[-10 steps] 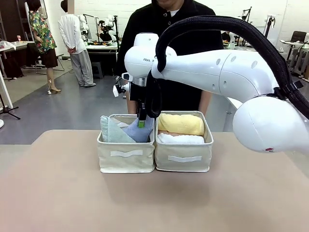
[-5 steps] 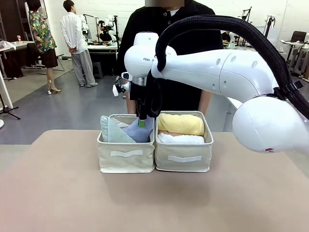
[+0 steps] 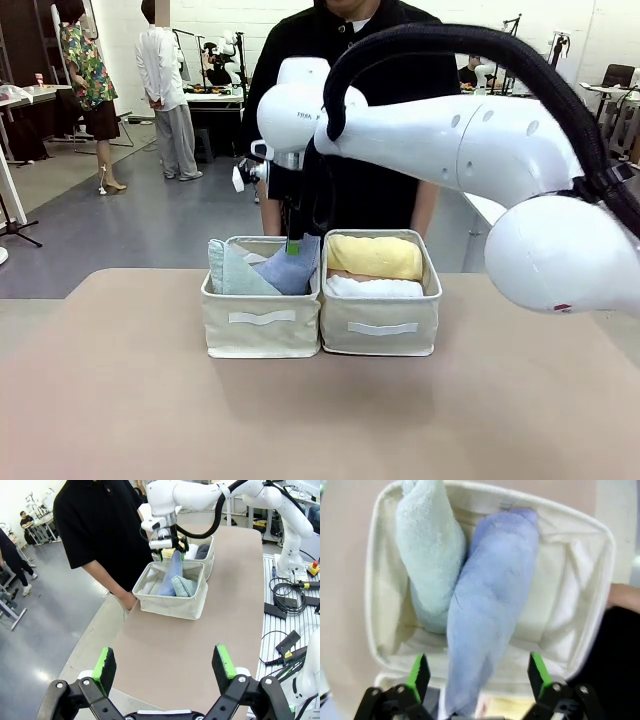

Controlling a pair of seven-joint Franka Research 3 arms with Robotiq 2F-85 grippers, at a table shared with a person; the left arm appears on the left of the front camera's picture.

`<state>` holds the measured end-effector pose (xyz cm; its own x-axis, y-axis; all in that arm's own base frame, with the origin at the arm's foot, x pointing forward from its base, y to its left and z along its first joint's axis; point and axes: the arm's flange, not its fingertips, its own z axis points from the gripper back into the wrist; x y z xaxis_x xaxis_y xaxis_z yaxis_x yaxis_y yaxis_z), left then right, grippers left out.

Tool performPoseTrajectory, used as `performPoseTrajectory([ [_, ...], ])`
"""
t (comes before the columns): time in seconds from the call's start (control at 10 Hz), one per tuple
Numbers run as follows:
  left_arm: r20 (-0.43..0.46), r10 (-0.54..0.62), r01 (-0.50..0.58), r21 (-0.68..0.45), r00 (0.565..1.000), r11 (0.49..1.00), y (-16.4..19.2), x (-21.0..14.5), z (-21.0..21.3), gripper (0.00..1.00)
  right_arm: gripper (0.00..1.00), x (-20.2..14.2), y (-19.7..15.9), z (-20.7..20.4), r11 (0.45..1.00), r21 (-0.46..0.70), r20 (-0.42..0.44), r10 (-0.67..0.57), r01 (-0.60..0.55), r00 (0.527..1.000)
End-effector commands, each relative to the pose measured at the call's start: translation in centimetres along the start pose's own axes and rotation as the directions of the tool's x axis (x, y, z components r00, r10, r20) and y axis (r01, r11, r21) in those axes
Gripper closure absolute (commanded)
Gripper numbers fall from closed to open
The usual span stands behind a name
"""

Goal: Sort the towels based on their folding style.
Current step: Pick up another triangle-folded towel from the table and place it in the left Fabric basket.

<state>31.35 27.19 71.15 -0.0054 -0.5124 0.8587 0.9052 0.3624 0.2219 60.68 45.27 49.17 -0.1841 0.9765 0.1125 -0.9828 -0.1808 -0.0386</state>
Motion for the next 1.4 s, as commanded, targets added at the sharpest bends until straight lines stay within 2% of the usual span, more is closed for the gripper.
performPoseTrajectory([
  [0.0, 0.016, -0.004, 0.004, 0.001, 1.0, 1.0, -0.1, 0.2, 0.2, 0.0, 0.0, -5.0, 8.0, 10.7, 0.989, -0.143, -0.062, -0.058, 0.048, 0.996],
  [0.2, 0.016, -0.004, 0.004, 0.001, 1.0, 1.0, -0.1, 0.2, 0.2, 0.0, 0.0, -12.8, 16.9, 15.8, 0.953, -0.219, -0.079, -0.23, 0.208, 0.97],
  [0.3, 0.016, -0.004, 0.004, 0.001, 1.0, 1.0, -0.1, 0.2, 0.2, 0.0, 0.0, -17.0, 20.8, 17.0, 0.932, -0.236, -0.021, -0.29, 0.277, 0.957],
  [0.5, 0.016, -0.004, 0.004, 0.001, 1.0, 1.0, -0.1, 0.2, 0.2, 0.0, 0.0, -22.7, 24.4, 16.0, 0.902, -0.218, 0.033, -0.375, 0.373, 0.926],
  [0.8, 0.016, -0.004, 0.004, 0.001, 1.0, 1.0, -0.1, 0.2, 0.2, 0.0, 0.0, -28.3, 24.0, 12.3, 0.892, -0.161, 0.13, -0.404, 0.422, 0.905],
  [1.1, 0.016, -0.004, 0.004, 0.001, 1.0, 1.0, -0.1, 0.2, 0.2, 0.0, 0.0, -28.1, 22.0, 11.3, 0.89, -0.13, 0.087, -0.429, 0.437, 0.899],
  [1.2, 0.016, -0.004, 0.004, 0.001, 1.0, 1.0, -0.1, 0.2, 0.2, 0.0, 0.0, -29.9, 23.5, 11.1, 0.885, -0.131, 0.092, -0.437, 0.446, 0.895],
  [1.3, 0.016, -0.004, 0.004, 0.001, 1.0, 1.0, -0.1, 0.2, 0.2, 0.0, 0.0, -29.9, 23.5, 11.1, 0.885, -0.131, 0.092, -0.437, 0.446, 0.895],
])
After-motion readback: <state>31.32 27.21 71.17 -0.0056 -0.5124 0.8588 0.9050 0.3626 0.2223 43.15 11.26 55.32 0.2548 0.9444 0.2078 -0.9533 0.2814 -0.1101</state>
